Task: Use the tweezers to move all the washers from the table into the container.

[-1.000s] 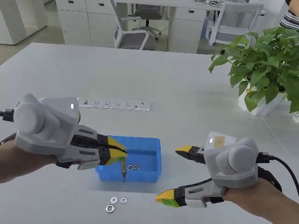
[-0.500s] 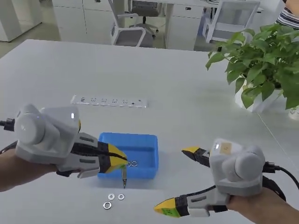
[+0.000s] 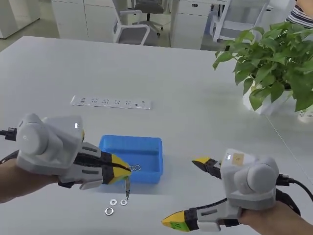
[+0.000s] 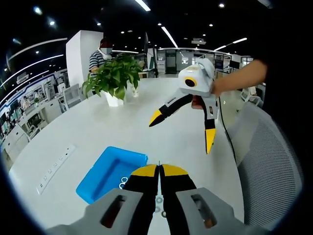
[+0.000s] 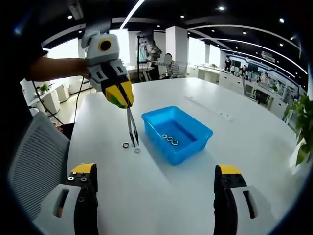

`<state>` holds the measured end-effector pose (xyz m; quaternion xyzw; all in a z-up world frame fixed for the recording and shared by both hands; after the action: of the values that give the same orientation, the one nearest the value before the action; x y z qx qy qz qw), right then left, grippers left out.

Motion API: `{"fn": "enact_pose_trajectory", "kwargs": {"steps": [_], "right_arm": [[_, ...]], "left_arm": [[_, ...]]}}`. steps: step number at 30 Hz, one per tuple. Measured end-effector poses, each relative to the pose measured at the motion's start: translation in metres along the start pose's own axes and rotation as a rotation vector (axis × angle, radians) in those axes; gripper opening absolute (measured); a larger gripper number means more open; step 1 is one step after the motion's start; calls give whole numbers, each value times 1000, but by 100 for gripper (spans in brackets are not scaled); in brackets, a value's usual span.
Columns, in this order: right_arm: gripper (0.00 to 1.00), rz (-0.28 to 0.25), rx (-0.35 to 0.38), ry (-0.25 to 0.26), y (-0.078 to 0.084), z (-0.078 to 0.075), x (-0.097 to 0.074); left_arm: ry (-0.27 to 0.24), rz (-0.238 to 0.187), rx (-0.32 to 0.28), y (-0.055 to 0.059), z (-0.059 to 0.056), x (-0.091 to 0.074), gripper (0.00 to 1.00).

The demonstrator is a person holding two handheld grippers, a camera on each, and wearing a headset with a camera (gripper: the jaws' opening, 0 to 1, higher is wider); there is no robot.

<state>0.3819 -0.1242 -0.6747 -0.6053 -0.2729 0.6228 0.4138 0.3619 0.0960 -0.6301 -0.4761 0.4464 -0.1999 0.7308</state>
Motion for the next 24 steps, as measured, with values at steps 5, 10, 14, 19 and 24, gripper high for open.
{"fn": "enact_pose_trajectory", "kwargs": {"steps": [5,10,14,19,24], "right_arm": [[100,5,8,3,3,1,-1],[100,7,13,8,5,1,-2],[100,13,15,9,7,0,-2],[100,16,17,7,8,0,-1],[100,20,15,5,8,0,0]], "left_arm": [[3,9,-3,5,-2,3,5],[4,16,-4,8,-1,5,5],[3,23,-6,11,0,6,5],[2,29,-10,14,1,6,5],[2,35,-11,17,0,6,5]]}}
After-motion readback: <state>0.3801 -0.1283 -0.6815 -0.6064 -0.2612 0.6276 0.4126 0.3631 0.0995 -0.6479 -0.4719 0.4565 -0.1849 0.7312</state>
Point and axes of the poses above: the centre of the closed fingertips' face, and the gripper's own axes: x roughly forward along the fingers, z roughly to its left, y roughly out of its underside, the point moved 9 cm from there along -x, roughly backward along the fingers, and after that the axes turned 12 degrees about -y, right-handed, at the moved point
